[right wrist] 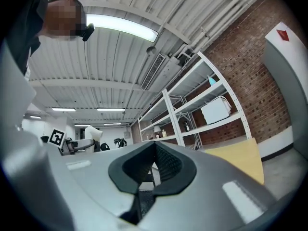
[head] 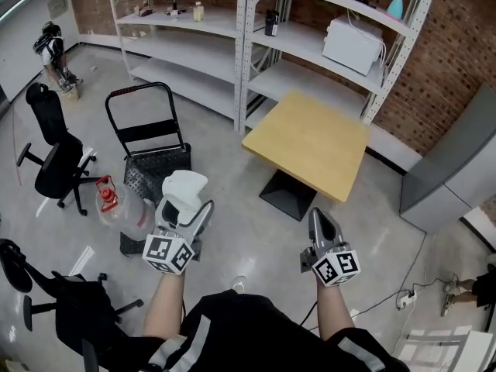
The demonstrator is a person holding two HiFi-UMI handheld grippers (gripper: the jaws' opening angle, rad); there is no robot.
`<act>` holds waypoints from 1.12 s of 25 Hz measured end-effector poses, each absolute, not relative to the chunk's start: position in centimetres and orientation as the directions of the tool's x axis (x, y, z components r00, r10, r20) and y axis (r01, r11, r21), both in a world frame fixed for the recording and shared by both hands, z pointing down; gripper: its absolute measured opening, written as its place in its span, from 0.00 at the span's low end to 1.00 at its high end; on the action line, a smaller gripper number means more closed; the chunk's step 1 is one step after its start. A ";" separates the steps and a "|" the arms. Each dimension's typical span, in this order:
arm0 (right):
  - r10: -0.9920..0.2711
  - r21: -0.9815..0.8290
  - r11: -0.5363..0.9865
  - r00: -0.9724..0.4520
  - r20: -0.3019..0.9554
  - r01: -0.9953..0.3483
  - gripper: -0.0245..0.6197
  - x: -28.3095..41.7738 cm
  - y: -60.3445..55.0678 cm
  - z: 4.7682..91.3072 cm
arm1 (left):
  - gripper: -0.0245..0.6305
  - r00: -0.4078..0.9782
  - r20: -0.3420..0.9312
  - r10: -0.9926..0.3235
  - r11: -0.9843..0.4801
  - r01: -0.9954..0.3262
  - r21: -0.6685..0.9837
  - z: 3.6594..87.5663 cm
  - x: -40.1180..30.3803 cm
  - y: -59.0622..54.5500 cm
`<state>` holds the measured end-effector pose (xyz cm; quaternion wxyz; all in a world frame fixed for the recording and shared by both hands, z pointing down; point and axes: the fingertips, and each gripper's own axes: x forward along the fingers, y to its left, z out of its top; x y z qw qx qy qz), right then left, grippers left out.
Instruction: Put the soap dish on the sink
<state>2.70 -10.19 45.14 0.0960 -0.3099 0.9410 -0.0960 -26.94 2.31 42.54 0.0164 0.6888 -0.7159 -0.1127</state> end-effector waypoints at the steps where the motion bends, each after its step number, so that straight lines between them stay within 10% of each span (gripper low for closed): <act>1: -0.610 -0.237 0.783 -0.783 -0.118 -0.575 0.05 2.7 -10.7 45.2 | 0.74 -0.040 -0.133 -0.990 0.015 -0.982 0.186 42.5 -27.0 1.4; 28: -0.796 -0.180 0.603 -0.600 -0.082 -0.777 0.05 5.8 -19.4 45.5 | 0.74 0.234 -0.110 -0.966 -0.254 -0.938 0.238 45.2 -25.6 -16.1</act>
